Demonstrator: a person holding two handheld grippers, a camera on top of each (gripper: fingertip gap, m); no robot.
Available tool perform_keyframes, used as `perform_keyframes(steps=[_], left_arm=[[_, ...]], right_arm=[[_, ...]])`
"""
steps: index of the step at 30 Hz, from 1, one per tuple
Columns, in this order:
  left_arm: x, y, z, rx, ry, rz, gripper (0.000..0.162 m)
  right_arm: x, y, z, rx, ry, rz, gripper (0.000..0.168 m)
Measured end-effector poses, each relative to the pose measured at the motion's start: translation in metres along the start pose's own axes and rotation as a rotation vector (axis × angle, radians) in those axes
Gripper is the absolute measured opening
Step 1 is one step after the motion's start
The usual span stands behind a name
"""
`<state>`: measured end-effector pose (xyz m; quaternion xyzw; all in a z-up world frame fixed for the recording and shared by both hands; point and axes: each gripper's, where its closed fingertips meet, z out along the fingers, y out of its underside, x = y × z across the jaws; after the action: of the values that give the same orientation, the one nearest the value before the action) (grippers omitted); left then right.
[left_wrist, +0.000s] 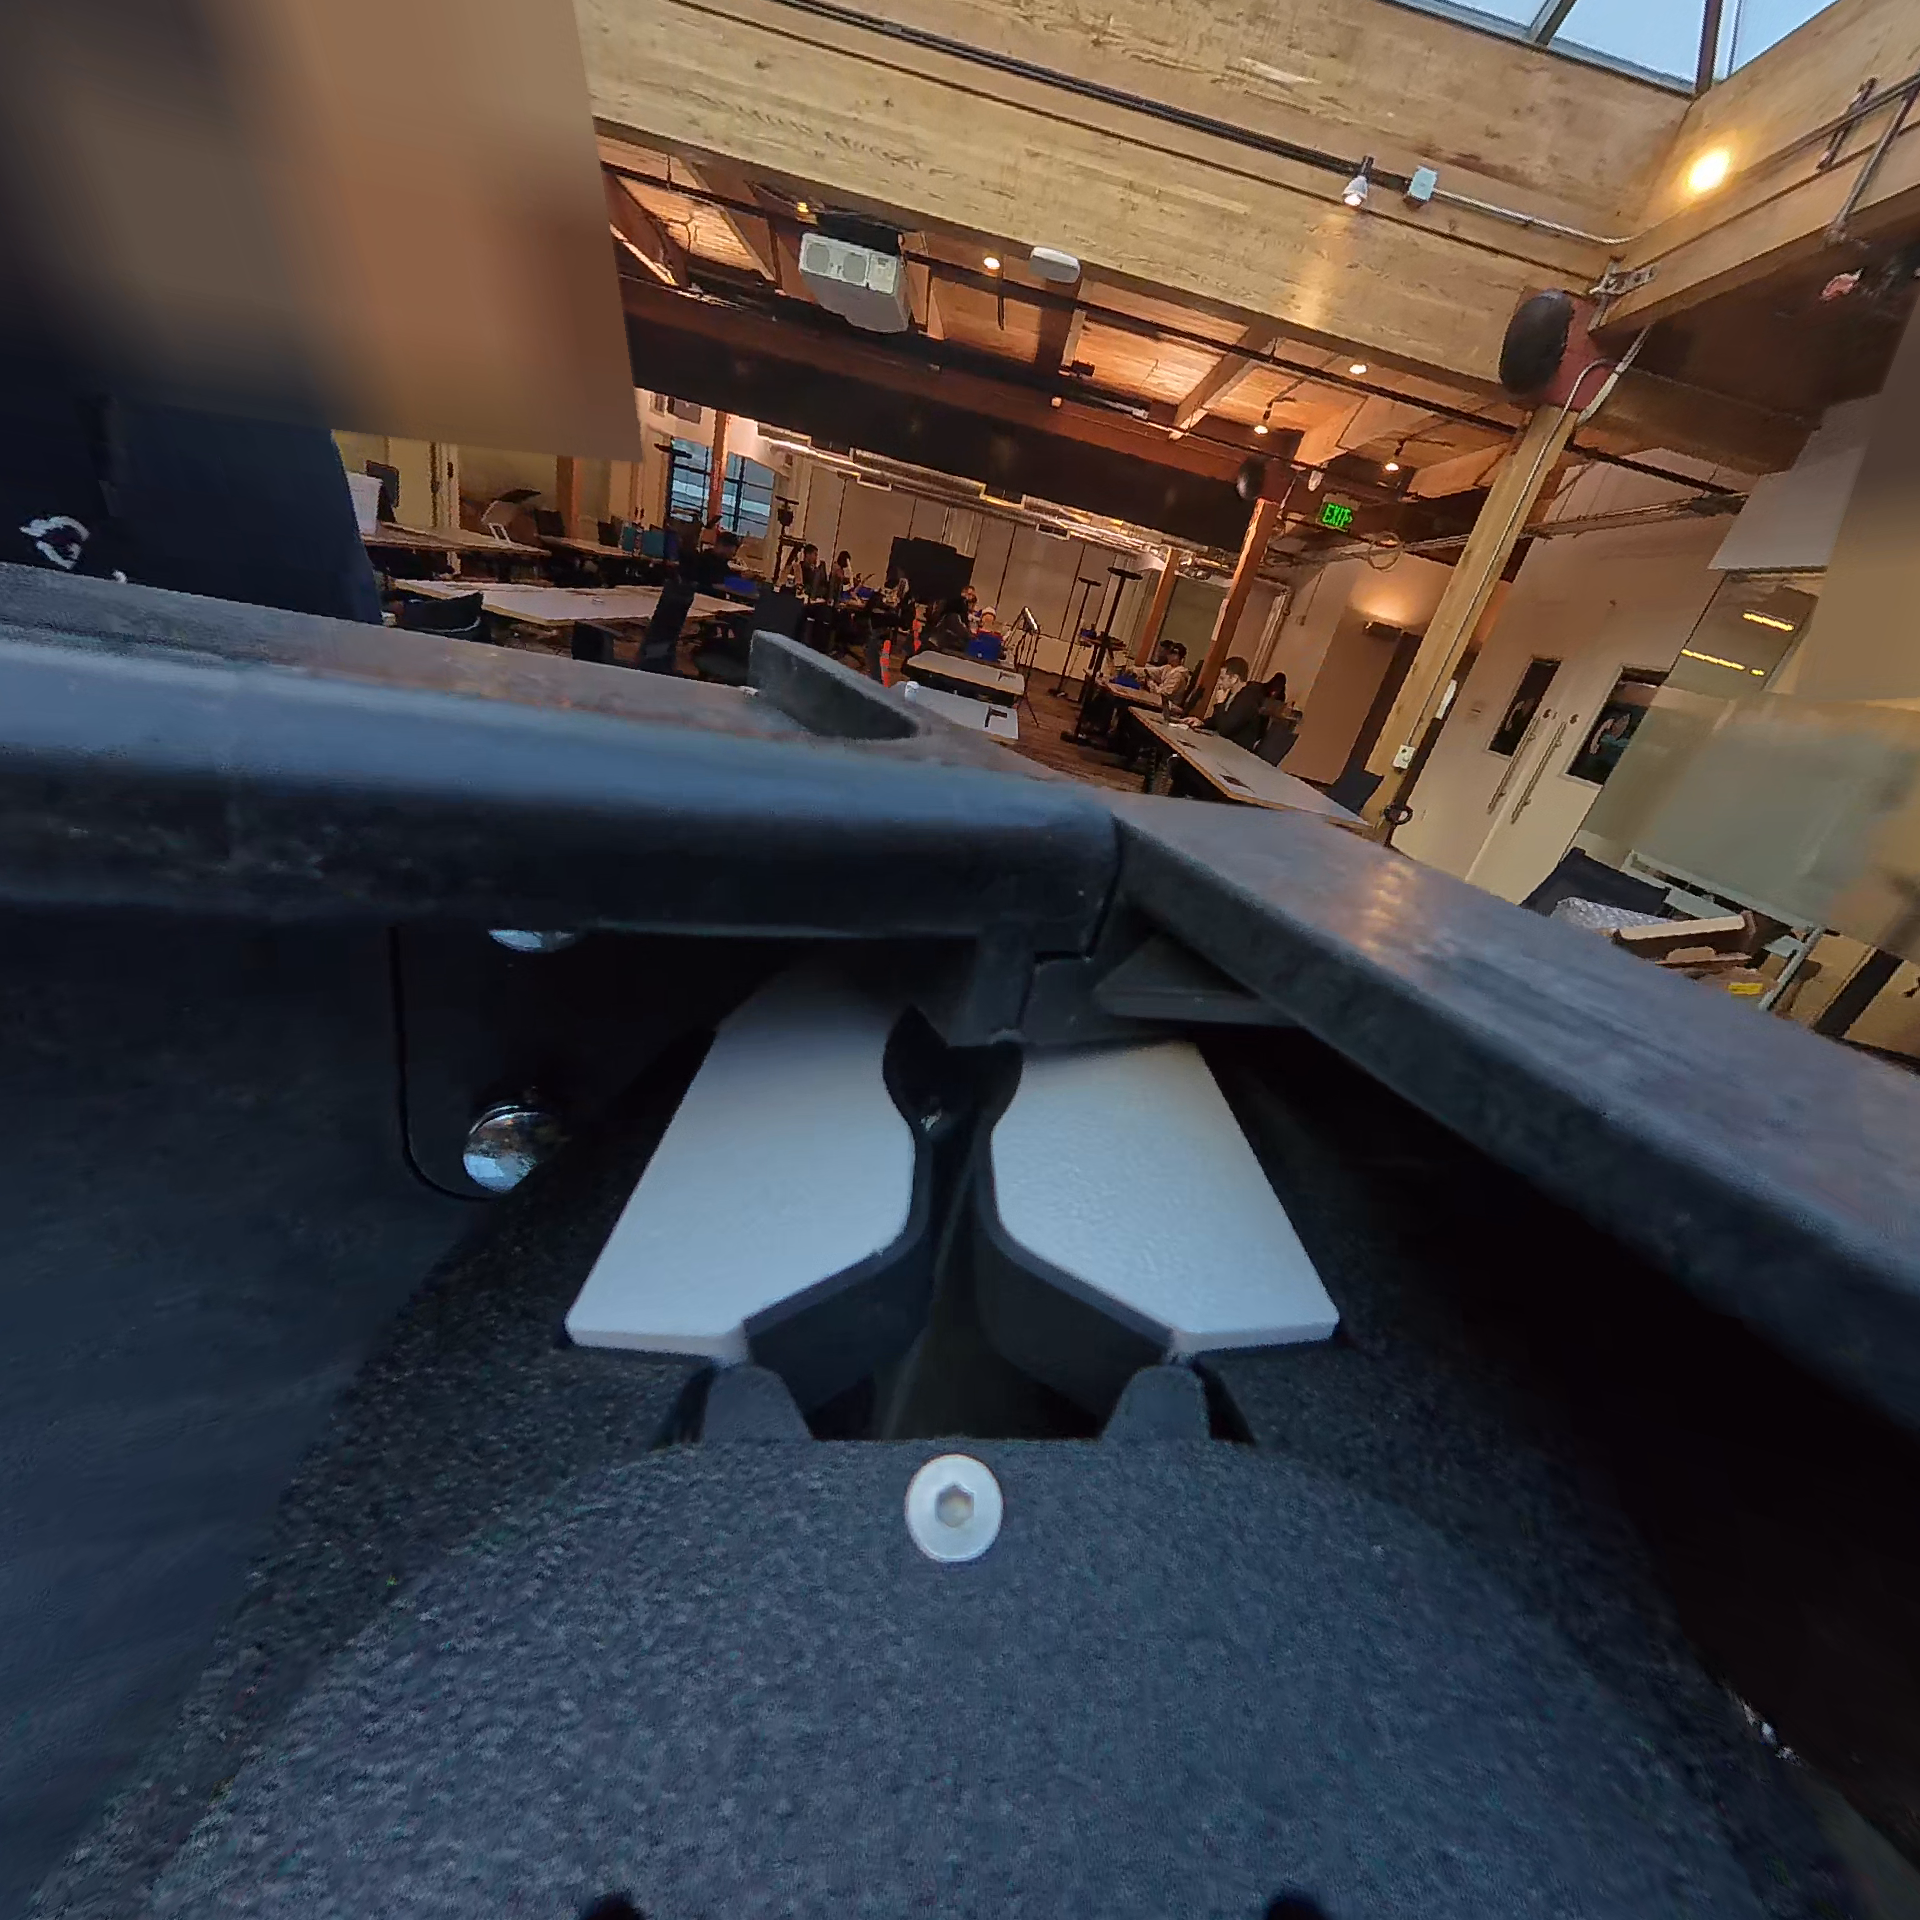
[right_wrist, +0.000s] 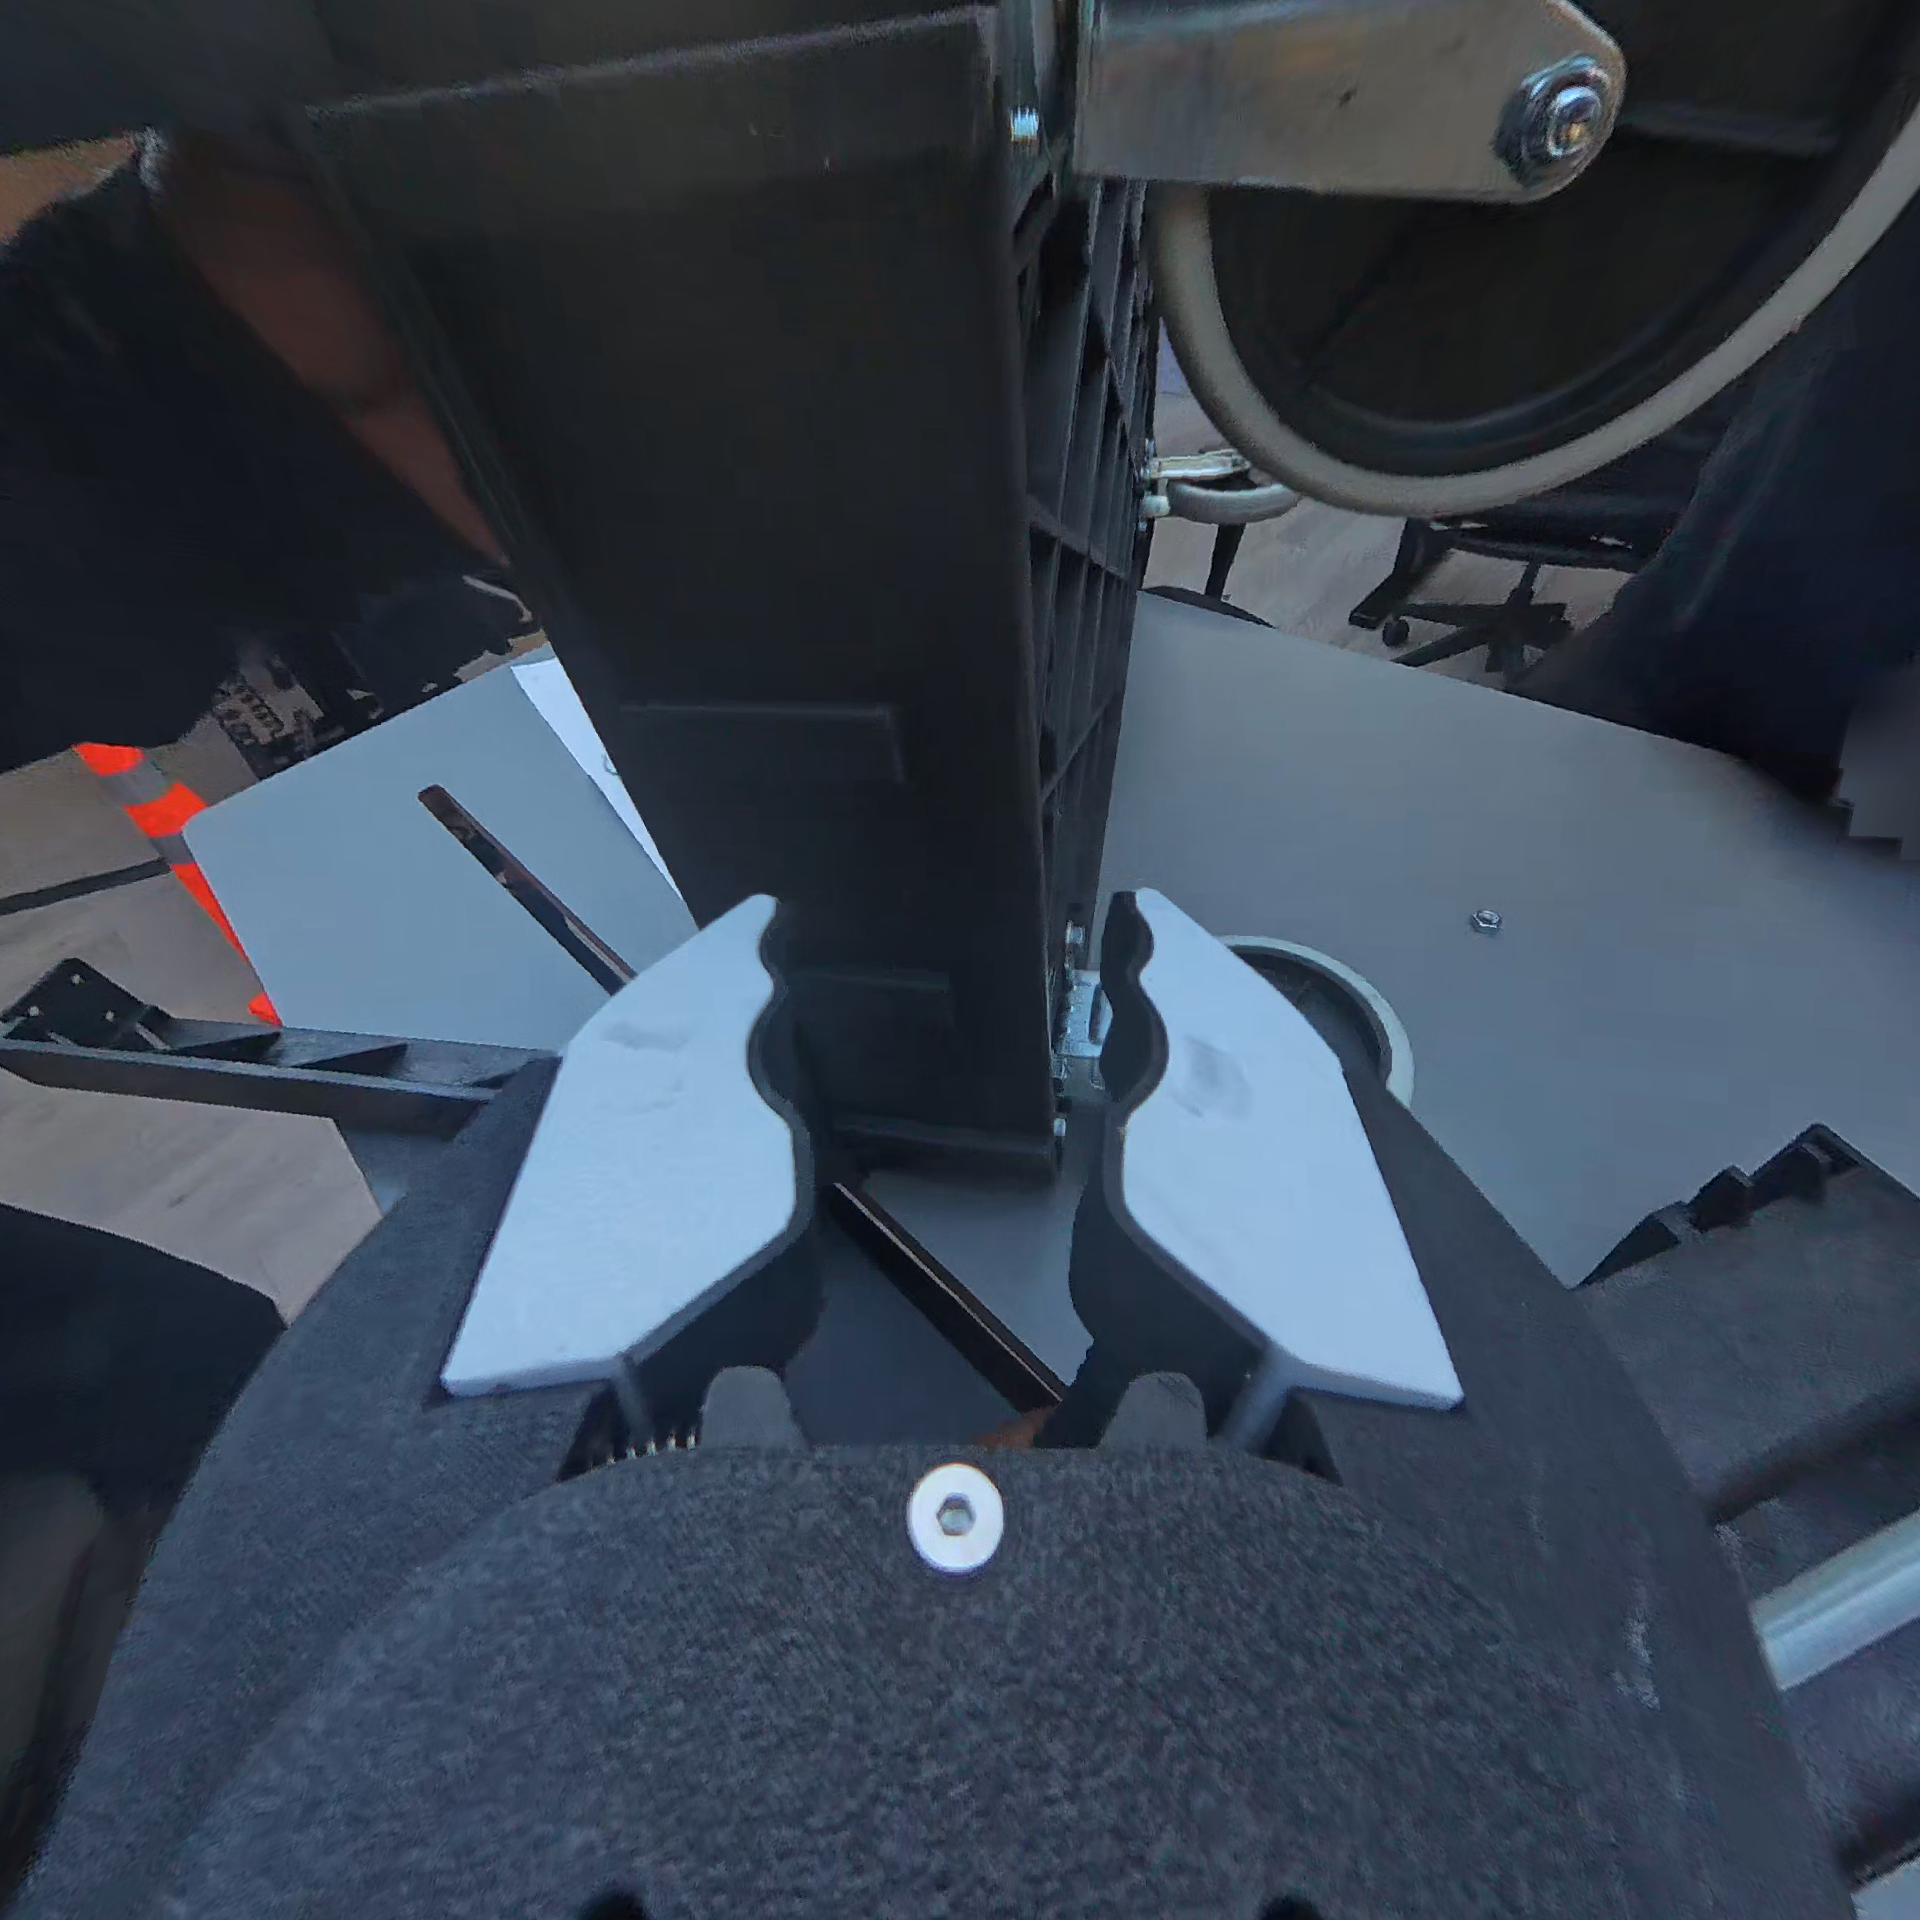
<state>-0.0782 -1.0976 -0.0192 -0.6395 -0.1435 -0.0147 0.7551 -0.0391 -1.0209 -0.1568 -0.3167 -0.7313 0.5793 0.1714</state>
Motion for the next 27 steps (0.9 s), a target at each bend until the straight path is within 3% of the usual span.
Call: perform_keyframes(steps=[9,15,27], left_arm=[[-0.001,0.000,0.000,-0.005,-0.024,0.003,0.000],[-0.002,0.000,0.000,0.013,-0.020,-0.016,0.000],[-0.007,0.003,0.003,-0.013,-0.019,-0.011,0.000]], right_arm=[[0.036,0.039,0.021,-0.174,0.144,-0.031,0.052],[0.086,0.052,0.047,-0.272,0.250,-0.061,0.049],[0.236,0.088,0.157,-0.450,0.152,-0.006,0.049]])
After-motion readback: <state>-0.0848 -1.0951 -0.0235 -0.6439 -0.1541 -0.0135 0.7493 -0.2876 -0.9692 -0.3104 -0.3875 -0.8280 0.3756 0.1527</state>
